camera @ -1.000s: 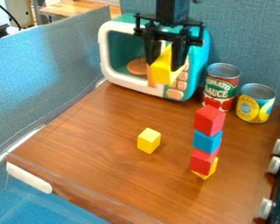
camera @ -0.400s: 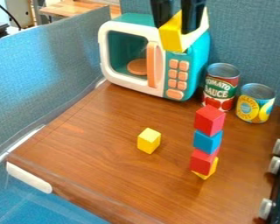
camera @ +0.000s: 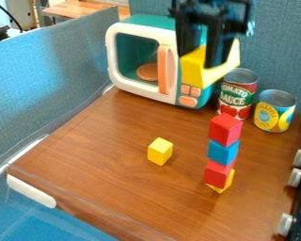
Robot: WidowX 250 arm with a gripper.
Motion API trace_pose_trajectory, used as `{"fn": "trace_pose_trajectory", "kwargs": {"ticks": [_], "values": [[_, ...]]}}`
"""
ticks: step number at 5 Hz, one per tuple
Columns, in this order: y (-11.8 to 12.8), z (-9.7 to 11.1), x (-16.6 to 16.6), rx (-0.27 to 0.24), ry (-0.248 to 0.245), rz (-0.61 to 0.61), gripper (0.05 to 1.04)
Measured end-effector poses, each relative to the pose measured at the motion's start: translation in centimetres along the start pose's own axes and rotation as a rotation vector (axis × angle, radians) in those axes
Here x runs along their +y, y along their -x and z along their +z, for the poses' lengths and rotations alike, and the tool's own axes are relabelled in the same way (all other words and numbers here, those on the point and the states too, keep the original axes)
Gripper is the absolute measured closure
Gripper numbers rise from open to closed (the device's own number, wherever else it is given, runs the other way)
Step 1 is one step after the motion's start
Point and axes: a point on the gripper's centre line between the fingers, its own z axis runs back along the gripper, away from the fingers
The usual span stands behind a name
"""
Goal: Put the yellow rectangular block on top of the red block
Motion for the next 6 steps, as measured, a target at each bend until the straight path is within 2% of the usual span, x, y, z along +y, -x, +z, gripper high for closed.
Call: {"fn": "trace_pose_trajectory", "kwargs": {"ticks": [1, 3, 5, 6], "values": [[0.3, -2.5, -1.1, 0.049, -0.029, -0.073, 0.531], [-0.9, -4.7, -1.2, 0.035, -0.066, -0.082, 0.531], [-1.9, -5.4, -0.8, 0.021, -0.096, -0.052, 0.531], [-2.2, -5.0, -0.7, 0.012, -0.106, -0.045, 0.531]]}}
